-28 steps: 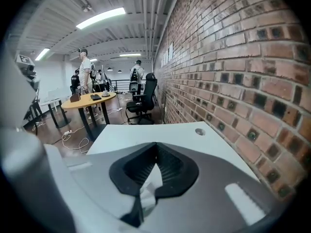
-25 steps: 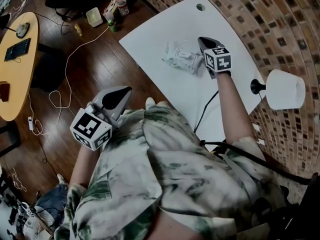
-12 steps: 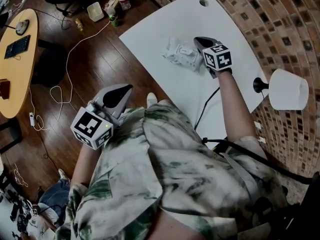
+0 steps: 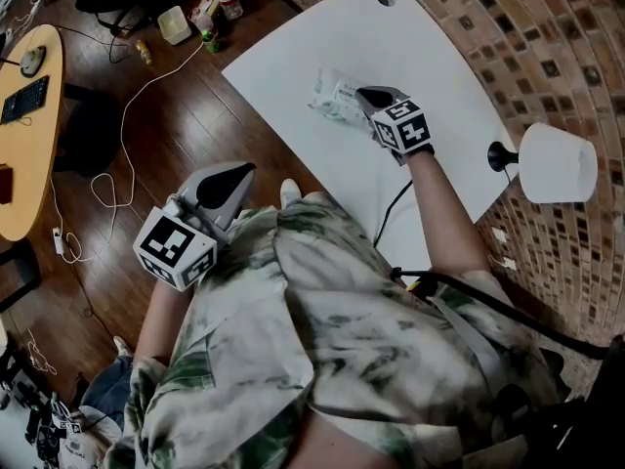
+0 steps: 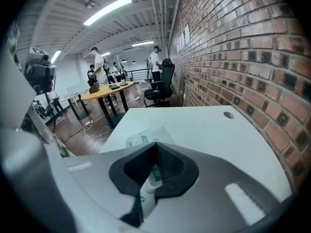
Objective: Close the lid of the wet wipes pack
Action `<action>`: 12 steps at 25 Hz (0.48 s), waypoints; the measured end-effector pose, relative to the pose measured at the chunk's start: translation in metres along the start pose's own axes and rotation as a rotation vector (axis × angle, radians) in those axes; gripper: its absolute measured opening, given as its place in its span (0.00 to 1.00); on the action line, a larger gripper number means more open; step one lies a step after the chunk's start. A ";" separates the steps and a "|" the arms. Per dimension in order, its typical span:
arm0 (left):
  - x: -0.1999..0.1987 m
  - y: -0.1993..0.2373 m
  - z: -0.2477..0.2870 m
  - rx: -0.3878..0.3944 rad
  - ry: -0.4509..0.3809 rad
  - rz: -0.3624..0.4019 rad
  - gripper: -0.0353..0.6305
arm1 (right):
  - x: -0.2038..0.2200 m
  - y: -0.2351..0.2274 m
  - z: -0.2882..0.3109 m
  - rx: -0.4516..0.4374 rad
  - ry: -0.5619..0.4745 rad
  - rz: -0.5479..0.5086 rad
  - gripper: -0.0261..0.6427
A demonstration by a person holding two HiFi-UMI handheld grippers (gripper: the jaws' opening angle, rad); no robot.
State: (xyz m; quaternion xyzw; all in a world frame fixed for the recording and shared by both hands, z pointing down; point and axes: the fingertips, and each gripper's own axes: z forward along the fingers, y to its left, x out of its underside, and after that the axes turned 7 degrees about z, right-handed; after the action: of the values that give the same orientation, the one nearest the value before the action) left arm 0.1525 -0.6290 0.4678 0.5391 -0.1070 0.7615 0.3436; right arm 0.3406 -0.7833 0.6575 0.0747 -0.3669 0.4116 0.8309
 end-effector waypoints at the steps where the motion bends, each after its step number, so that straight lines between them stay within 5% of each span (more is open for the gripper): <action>1: 0.000 0.000 0.000 0.003 -0.001 0.002 0.06 | 0.003 0.003 0.001 0.001 0.008 -0.006 0.05; 12: 0.013 -0.002 -0.029 -0.015 -0.006 -0.013 0.06 | 0.020 0.012 0.011 0.059 0.062 -0.070 0.03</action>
State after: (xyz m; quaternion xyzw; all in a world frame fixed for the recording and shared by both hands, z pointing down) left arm 0.1297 -0.6067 0.4674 0.5393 -0.1103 0.7568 0.3524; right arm 0.3338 -0.7678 0.6773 0.0992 -0.3260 0.3951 0.8531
